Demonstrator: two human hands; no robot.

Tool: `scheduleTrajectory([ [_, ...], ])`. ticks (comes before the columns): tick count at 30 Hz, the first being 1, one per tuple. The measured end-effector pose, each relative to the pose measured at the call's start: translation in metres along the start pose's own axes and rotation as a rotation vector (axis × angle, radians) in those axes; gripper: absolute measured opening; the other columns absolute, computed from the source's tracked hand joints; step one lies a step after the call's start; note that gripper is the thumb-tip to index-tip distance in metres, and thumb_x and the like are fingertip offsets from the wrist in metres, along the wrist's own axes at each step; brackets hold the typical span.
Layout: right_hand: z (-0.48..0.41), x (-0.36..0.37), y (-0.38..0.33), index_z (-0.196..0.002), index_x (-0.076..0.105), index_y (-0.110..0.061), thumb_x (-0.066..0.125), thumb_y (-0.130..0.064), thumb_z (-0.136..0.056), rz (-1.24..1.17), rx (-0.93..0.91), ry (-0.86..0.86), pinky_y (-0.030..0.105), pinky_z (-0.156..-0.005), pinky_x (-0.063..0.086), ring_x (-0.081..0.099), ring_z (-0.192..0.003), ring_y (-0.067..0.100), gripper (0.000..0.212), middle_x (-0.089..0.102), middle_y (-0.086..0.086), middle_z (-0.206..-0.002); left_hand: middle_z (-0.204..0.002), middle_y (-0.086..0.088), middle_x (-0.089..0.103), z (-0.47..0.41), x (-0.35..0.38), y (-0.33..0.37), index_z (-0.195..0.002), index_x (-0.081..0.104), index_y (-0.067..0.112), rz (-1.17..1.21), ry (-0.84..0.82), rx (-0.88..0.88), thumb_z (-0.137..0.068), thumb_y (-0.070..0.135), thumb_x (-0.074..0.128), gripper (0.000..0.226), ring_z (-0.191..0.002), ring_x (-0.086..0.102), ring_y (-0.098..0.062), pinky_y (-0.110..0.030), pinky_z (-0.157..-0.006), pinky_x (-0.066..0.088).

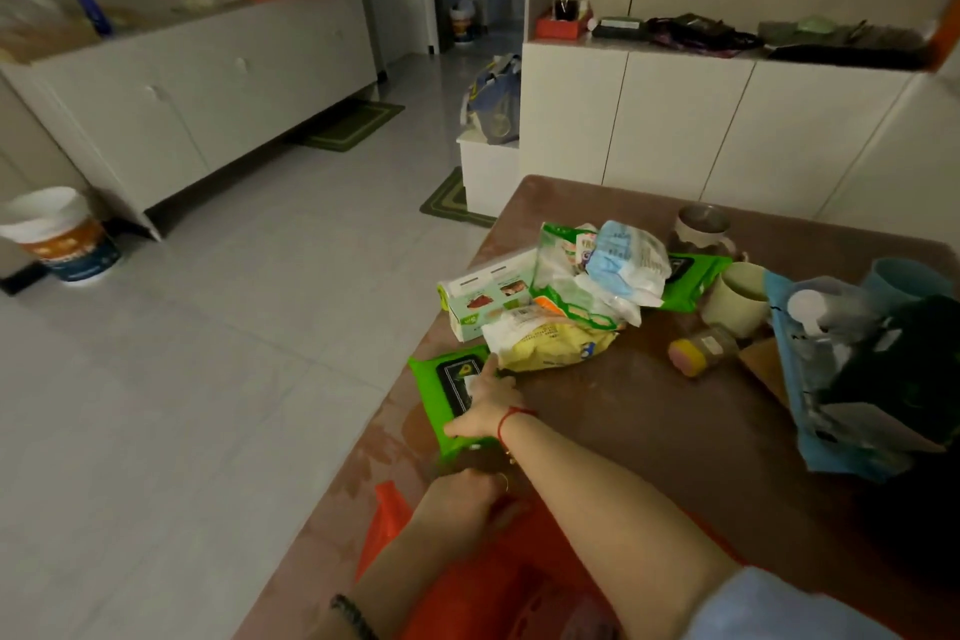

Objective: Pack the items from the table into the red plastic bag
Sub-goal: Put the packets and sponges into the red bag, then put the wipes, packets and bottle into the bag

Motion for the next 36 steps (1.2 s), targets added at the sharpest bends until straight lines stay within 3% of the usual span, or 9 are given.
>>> scheduleTrajectory([
  [5,0.029,-0.061,0.016,-0.139,0.031,-0.016,0.068,-0.027,-0.075,-0.444,-0.168,0.027,0.033,-0.099,0.043,0.048,-0.118,0.022,0.074,0.048,0.005,-0.134,-0.115,-0.013,0.063,-0.003,-0.005,-0.006,-0.108,0.055,0.009,-0.045,0.005,-0.072,-0.096,0.045,0.035,0.043,-0.109,0.057,-0.029,-0.037,-0.084,0.045],
  [11,0.148,-0.090,0.069,-0.126,0.042,-0.032,0.079,-0.002,-0.053,-1.180,-0.539,-0.069,0.022,-0.088,0.051,0.058,-0.111,0.003,0.087,0.061,-0.020,-0.120,-0.107,-0.018,0.067,-0.013,-0.024,-0.006,-0.104,0.061,0.006,0.186,0.092,-0.087,-0.087,0.053,0.042,0.054,-0.104,0.061,-0.032,-0.041,-0.083,0.048],
  [15,0.201,-0.066,0.109,-0.135,0.028,-0.030,0.072,-0.002,-0.071,-0.765,-0.544,-0.167,0.015,-0.099,0.040,0.041,-0.127,-0.006,0.083,0.040,-0.017,-0.140,-0.093,-0.029,0.068,-0.019,-0.049,0.008,-0.082,0.067,-0.004,0.509,0.203,-0.029,-0.074,0.040,0.048,0.048,-0.088,0.064,-0.031,-0.043,-0.084,0.048],
  [18,0.204,-0.038,0.133,-0.138,0.029,-0.033,0.070,-0.007,-0.070,-0.368,-0.448,-0.207,0.023,-0.102,0.043,0.045,-0.126,0.005,0.084,0.042,-0.007,-0.140,-0.065,-0.003,0.057,-0.025,-0.063,0.018,-0.066,0.057,0.018,0.616,0.223,-0.026,-0.089,0.029,0.058,0.025,-0.056,0.051,-0.004,-0.027,-0.064,0.045],
  [23,0.207,-0.005,0.151,-0.138,0.033,-0.024,0.067,-0.046,-0.060,-0.292,-0.096,0.236,0.029,-0.101,0.042,0.047,-0.123,0.015,0.089,0.049,-0.002,-0.132,-0.061,0.008,0.055,-0.024,-0.067,0.038,-0.065,0.056,0.023,0.719,0.230,0.071,-0.088,0.021,0.060,0.024,-0.051,0.051,0.005,-0.009,-0.056,0.040],
  [26,0.217,0.004,0.146,-0.141,0.030,-0.028,0.060,-0.082,-0.047,-0.393,-0.080,0.216,0.030,-0.107,0.035,0.040,-0.128,0.012,0.113,0.042,-0.006,-0.136,-0.060,0.011,0.055,-0.015,-0.065,0.052,-0.066,0.057,0.025,0.751,0.225,0.142,-0.087,0.018,0.062,0.023,-0.050,0.051,0.004,-0.014,-0.058,0.041],
  [29,0.235,-0.016,0.151,-0.142,0.029,-0.032,0.058,-0.070,-0.067,-0.120,-0.127,0.351,0.032,-0.114,0.026,0.032,-0.134,0.012,0.089,0.033,-0.004,-0.146,-0.080,0.016,0.061,-0.003,-0.064,0.054,-0.087,0.057,0.031,0.736,0.205,0.120,-0.081,0.026,0.068,0.013,-0.067,0.059,0.008,-0.007,-0.066,0.045],
  [33,0.256,-0.042,0.202,-0.135,-0.029,-0.042,0.058,-0.057,-0.075,0.397,0.134,0.419,0.058,-0.112,-0.001,-0.008,-0.144,0.032,0.107,-0.015,0.004,-0.156,-0.116,0.021,0.044,0.016,-0.053,0.042,-0.128,0.023,0.040,0.447,-0.007,0.116,-0.051,0.063,0.067,0.092,-0.103,0.052,0.003,-0.004,-0.083,0.040],
  [36,0.255,-0.036,0.251,-0.146,-0.010,-0.036,0.053,-0.041,-0.086,0.354,0.219,0.230,0.056,-0.113,0.009,0.024,-0.140,0.025,0.087,0.025,0.001,-0.153,-0.112,0.023,0.044,0.020,-0.043,0.032,-0.118,0.032,0.046,0.278,-0.122,0.158,-0.033,0.088,0.046,0.096,-0.097,0.048,0.008,-0.004,-0.083,0.036],
])
Point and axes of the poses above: each hand's wrist, its own z-axis away from the middle knuckle, its own x-axis out of the palm, y = z × x, the point moved 4 cm from there along -z, towards the middle knuckle
